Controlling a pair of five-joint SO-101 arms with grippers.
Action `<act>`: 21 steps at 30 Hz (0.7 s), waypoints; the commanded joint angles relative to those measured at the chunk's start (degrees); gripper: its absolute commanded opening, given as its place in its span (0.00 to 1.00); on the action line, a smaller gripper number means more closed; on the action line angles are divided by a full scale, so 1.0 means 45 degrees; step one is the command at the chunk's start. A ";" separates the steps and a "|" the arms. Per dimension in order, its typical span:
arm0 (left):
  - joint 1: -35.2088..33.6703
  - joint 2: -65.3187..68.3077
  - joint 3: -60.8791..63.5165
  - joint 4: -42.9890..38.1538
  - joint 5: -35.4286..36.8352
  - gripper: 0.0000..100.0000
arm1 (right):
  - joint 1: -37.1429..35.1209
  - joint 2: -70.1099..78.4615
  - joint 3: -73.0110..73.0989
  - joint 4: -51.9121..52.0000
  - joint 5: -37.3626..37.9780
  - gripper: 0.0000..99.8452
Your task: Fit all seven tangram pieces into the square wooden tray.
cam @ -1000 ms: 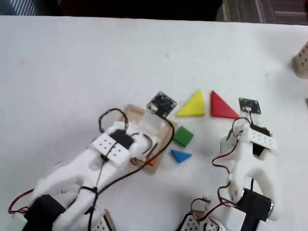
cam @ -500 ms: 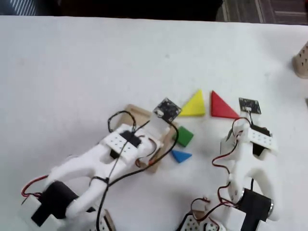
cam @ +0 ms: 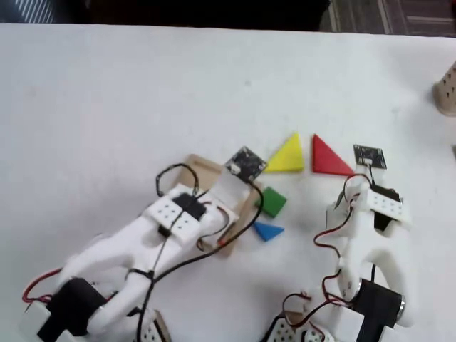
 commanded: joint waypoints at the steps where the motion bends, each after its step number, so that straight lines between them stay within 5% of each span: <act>1: 0.0088 -0.1006 -0.0586 0.0059 0.0078 0.02 | -0.0166 -0.0479 -0.0098 -0.0010 0.0176 0.02; 10: -0.2647 -0.0635 -0.0684 -0.1328 0.0352 0.02 | -0.0166 -0.0479 -0.0098 -0.0010 0.0176 0.02; 21: -0.2100 0.1729 -0.1231 -0.1543 0.0742 0.02 | -0.0166 -0.0479 -0.0078 -0.0010 0.0176 0.02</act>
